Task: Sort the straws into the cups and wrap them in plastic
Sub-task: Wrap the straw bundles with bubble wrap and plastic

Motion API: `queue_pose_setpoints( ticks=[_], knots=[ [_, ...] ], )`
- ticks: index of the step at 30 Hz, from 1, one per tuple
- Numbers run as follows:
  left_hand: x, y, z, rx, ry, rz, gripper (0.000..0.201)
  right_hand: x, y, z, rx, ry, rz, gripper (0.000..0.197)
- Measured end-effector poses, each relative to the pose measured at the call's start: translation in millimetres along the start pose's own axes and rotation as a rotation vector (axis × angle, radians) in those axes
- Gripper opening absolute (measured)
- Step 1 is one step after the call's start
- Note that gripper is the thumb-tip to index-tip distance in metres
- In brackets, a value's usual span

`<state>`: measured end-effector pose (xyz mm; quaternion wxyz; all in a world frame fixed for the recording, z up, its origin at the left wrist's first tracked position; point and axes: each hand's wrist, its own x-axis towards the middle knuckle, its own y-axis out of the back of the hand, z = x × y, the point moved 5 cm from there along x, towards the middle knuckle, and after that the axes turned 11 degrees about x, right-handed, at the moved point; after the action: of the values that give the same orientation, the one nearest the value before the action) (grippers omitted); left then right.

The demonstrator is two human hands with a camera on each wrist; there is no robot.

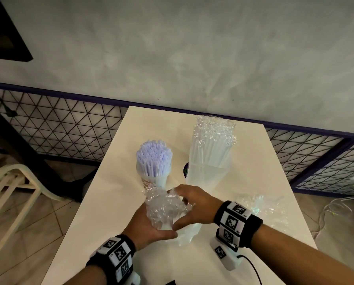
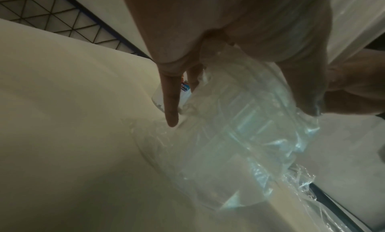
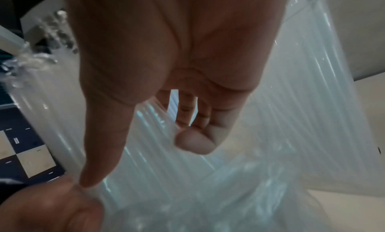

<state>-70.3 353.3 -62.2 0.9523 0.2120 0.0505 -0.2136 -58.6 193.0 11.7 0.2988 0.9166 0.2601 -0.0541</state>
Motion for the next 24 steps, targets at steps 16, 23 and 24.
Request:
queue_pose_setpoints(
  ticks=[16, 23, 24],
  knots=[
    [12.8, 6.7, -8.0, -0.05, 0.078, 0.142, 0.065, 2.0, 4.8, 3.7, 0.147, 0.034, 0.254, 0.032],
    [17.1, 7.4, -2.9, -0.017, 0.083, 0.156, 0.051, -0.6, -1.3, 3.9, 0.103, 0.094, 0.346, 0.025],
    [17.1, 7.0, -3.8, -0.015, 0.088, 0.158, 0.05, 0.2, -3.0, 6.8, 0.112, 0.087, 0.358, 0.028]
  ],
)
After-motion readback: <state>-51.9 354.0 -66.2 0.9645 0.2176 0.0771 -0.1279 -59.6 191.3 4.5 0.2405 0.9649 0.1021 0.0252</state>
